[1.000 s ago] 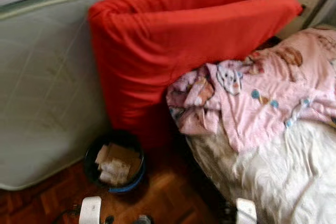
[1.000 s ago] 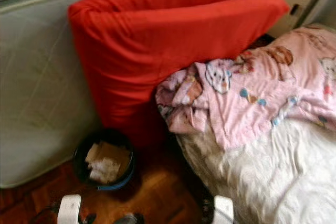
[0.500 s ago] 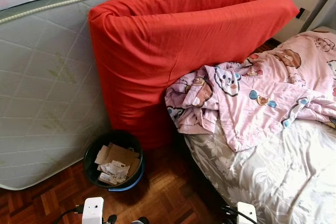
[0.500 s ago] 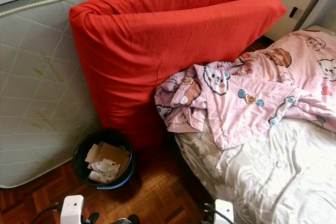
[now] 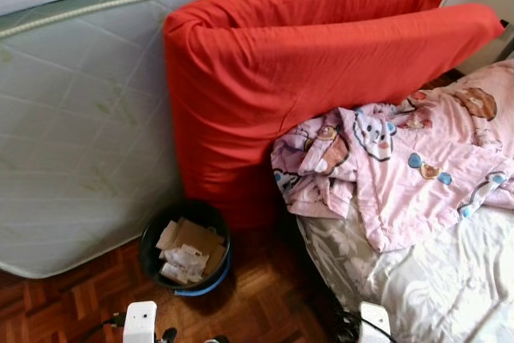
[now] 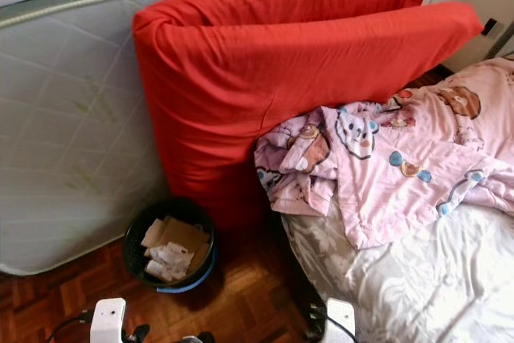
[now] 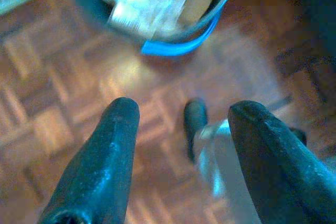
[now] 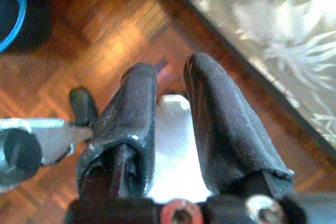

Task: Clean up the room

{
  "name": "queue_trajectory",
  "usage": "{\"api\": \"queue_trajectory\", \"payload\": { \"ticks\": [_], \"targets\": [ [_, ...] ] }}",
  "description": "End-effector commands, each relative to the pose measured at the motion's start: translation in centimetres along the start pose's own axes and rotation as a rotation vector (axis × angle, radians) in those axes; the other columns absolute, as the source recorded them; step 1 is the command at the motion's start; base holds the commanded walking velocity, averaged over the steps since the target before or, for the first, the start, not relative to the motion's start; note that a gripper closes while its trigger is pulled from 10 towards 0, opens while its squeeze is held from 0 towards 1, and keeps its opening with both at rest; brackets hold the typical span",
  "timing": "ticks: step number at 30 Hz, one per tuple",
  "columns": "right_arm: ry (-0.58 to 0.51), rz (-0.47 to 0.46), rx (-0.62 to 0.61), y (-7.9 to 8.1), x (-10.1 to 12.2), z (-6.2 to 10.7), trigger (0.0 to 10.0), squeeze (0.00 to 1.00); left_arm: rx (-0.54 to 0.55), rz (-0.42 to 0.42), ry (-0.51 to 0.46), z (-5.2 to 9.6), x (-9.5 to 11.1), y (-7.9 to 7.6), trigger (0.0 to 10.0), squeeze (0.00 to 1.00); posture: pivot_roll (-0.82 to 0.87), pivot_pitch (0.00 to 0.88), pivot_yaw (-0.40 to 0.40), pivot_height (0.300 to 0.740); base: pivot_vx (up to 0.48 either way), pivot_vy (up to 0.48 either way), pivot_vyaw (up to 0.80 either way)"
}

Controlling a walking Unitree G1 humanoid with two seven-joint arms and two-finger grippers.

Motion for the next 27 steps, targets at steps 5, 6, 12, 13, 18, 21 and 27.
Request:
{"api": "queue_trajectory", "payload": {
  "ticks": [5, 6, 12, 13, 18, 21, 27],
  "targets": [
    [0.027, -0.014, -0.026, -0.9, -1.0, 0.3, 10.0, 0.00, -0.008, 0.006, 0.027, 0.2, -1.0, -0.5, 10.0, 0.00, 0.06, 0.162, -0.031, 0.740, 0.326, 0.000, 0.00],
    [0.026, -0.014, -0.026, -0.9, -1.0, 0.3, 10.0, 0.00, -0.009, 0.006, 0.027, 0.2, -1.0, -0.5, 10.0, 0.00, 0.06, 0.162, -0.031, 0.740, 0.330, 0.000, 0.00],
    [0.019, -0.015, -0.021, -0.9, -0.9, 0.3, 10.0, 0.00, -0.013, 0.007, 0.015, 0.1, -0.7, -0.6, 10.0, 0.00, 0.06, 0.163, -0.031, 0.740, 0.329, 0.000, 0.00],
    [0.019, -0.015, -0.020, -0.9, -0.9, 0.3, 10.0, 0.00, -0.013, 0.007, 0.014, 0.1, -0.7, -0.6, 10.0, 0.00, 0.06, 0.163, -0.031, 0.740, 0.326, 0.000, 0.00],
    [0.010, -0.019, -0.015, -0.9, -0.9, 0.3, 10.0, 0.00, -0.016, 0.004, -0.007, 0.1, -0.3, -0.6, 10.0, 0.00, 0.06, 0.166, -0.031, 0.740, 0.329, 0.000, 0.00],
    [-0.004, -0.024, -0.014, -0.9, -0.7, 0.3, 10.0, 0.00, -0.014, 0.013, -0.048, -0.1, 0.6, -0.6, 10.0, 0.00, 0.06, 0.168, -0.031, 0.740, 0.109, 0.000, 0.00],
    [-0.077, -0.034, -0.031, -1.1, -0.1, 0.5, 10.0, 0.00, -0.028, 0.034, -0.215, -0.3, 3.9, -0.6, 10.0, 0.00, 0.06, 0.175, -0.037, 0.740, 0.000, 0.000, 0.00]
  ]
}}
Point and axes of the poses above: a point about 5 cm out from each wrist's last joint towards the gripper, its own z axis pointing back from the gripper into the wrist, its own x axis along the axis of the wrist's last joint, y = z × x, the point moved 2 cm from there along -z, pointing out of the wrist towards the gripper
